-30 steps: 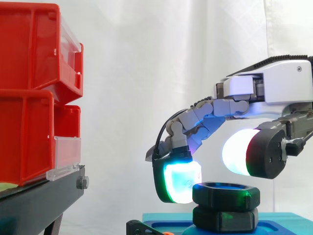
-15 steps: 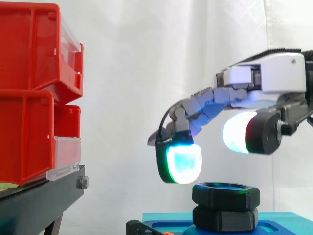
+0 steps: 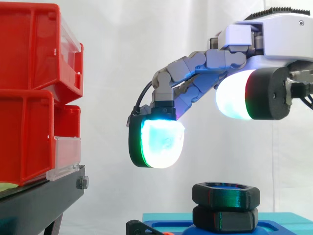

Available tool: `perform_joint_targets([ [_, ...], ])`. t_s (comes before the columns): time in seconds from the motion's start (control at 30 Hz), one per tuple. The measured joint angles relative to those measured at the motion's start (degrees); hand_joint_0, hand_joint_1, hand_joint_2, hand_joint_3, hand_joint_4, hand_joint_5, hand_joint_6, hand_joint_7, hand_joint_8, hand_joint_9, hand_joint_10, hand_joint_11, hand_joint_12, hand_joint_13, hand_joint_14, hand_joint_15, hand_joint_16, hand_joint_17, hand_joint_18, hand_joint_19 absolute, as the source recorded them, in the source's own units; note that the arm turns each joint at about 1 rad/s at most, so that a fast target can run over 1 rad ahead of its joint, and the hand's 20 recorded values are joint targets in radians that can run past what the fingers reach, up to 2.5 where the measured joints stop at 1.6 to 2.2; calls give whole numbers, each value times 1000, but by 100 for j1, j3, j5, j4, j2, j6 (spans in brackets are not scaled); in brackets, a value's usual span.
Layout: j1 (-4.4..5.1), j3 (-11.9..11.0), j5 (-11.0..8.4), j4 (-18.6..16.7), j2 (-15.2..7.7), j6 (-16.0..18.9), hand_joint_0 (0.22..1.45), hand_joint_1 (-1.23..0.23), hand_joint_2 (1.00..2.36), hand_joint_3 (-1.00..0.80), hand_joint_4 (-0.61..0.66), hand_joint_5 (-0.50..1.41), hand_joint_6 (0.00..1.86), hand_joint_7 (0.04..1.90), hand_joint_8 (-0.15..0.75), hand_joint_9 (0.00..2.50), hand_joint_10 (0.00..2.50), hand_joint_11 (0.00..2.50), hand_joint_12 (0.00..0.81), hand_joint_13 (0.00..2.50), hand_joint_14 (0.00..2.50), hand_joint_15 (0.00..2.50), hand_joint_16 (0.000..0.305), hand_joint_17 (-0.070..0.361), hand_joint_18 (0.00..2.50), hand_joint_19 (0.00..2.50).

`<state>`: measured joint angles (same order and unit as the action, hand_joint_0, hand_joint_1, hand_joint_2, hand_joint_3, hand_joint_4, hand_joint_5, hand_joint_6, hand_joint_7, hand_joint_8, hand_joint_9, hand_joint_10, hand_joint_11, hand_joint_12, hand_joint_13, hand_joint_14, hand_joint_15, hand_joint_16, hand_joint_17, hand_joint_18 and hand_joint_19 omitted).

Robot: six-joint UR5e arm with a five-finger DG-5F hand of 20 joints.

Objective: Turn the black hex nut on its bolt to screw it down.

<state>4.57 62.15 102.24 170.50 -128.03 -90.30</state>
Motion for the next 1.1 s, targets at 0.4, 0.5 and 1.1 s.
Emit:
perform_joint_targets([
  [0.4,113,30,-11,162,-27,-36,530,-209,1000,-500,94,-40,504,999,222,705,0,0,304,453,0,0,44,99,420,326],
  [0.5,103,49,-7,185,-28,-82,530,-210,1000,-500,88,-40,504,994,220,709,0,0,304,453,0,0,44,98,422,325],
  [1.1,-35,79,41,377,-29,-336,529,-213,1000,-500,67,-24,504,1113,219,708,0,0,302,455,0,0,44,98,421,323],
])
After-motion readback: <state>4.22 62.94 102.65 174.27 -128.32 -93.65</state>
